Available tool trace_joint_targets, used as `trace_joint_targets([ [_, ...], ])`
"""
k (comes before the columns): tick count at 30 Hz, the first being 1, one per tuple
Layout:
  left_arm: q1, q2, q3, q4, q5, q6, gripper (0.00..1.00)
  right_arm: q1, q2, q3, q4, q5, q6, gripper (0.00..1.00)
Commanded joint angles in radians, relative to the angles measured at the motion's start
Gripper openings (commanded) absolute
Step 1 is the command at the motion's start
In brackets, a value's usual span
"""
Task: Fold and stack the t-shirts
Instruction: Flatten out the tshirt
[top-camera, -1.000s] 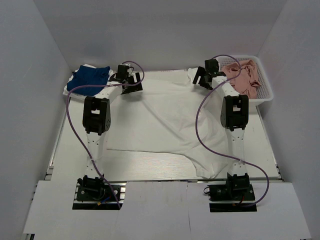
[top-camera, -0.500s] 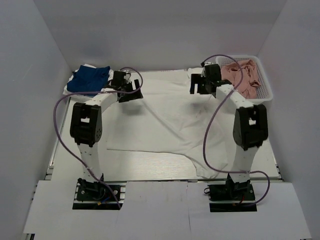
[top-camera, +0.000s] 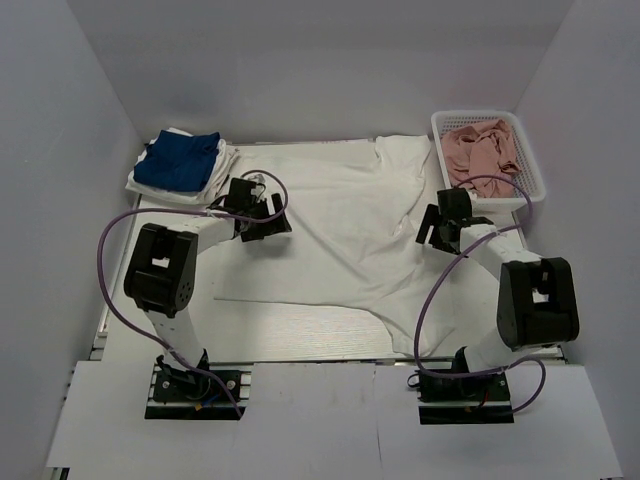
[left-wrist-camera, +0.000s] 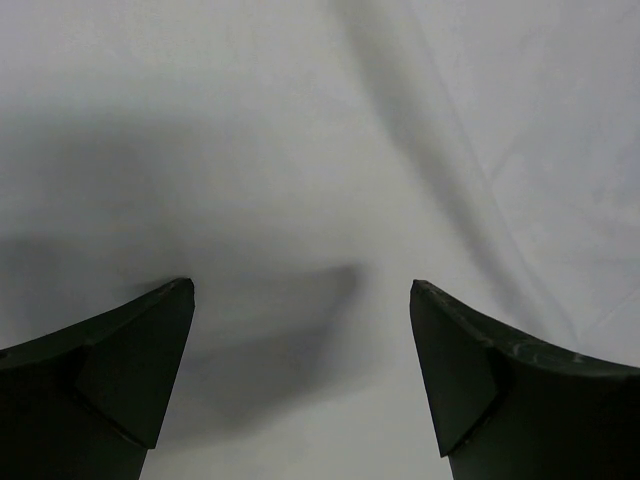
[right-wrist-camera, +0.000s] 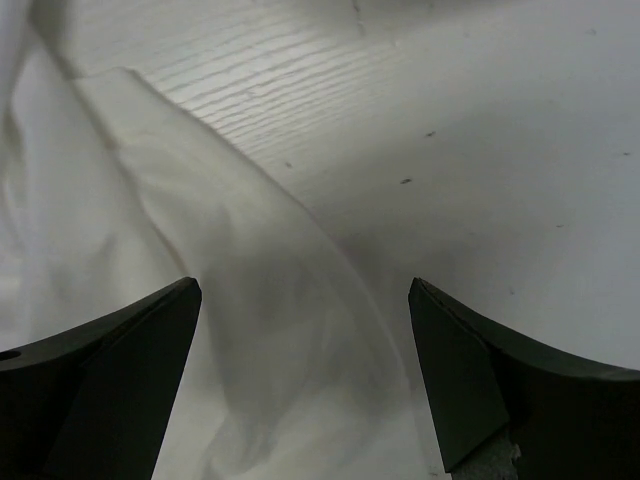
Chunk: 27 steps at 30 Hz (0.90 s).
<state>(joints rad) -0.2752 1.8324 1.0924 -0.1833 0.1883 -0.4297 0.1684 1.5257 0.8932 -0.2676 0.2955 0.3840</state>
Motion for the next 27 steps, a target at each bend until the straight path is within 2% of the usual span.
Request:
trace_joint_targets([
  [1,0.001,0.008,-0.058,-0.071,-0.096,-0.067,1.0,-0.014,0.037,0.029,-0.019,0.102,0.01,0.9],
  [4,0.01,-0.005,-0.115,-0.119,-0.168,-0.125,1.0,-0.009,0.077,0.042,-0.016,0.071,-0.042,0.9],
  [8,0.01,-0.079,-0.216,-0.183,-0.251,-0.172,1.0,-0.001,0.1,0.044,0.008,-0.047,-0.071,0.9],
  [11,0.03,-0.142,-0.268,-0.208,-0.237,-0.172,1.0,0.008,0.09,0.027,0.054,-0.096,-0.094,0.9],
  [15,0.03,-0.246,-0.307,-0.268,-0.276,-0.172,1.0,0.013,0.09,0.021,0.073,-0.058,-0.088,0.9],
  [20,0.011,-0.325,-0.29,-0.229,-0.264,-0.162,1.0,0.017,0.143,0.032,0.102,-0.11,-0.08,0.89],
  [23,0.021,-0.335,-0.243,-0.168,-0.21,-0.152,1.0,0.026,0.2,0.056,0.085,-0.165,-0.08,0.76],
  [24,0.021,-0.322,-0.211,-0.122,-0.184,-0.152,1.0,0.032,0.197,0.061,0.076,-0.182,-0.077,0.65],
  [26,0.021,-0.3,-0.163,-0.104,-0.124,-0.152,1.0,0.04,0.173,0.046,0.082,-0.194,-0.079,0.57],
  [27,0.021,-0.288,-0.135,-0.091,-0.113,-0.152,1.0,0.039,0.163,0.033,0.079,-0.206,-0.076,0.48],
])
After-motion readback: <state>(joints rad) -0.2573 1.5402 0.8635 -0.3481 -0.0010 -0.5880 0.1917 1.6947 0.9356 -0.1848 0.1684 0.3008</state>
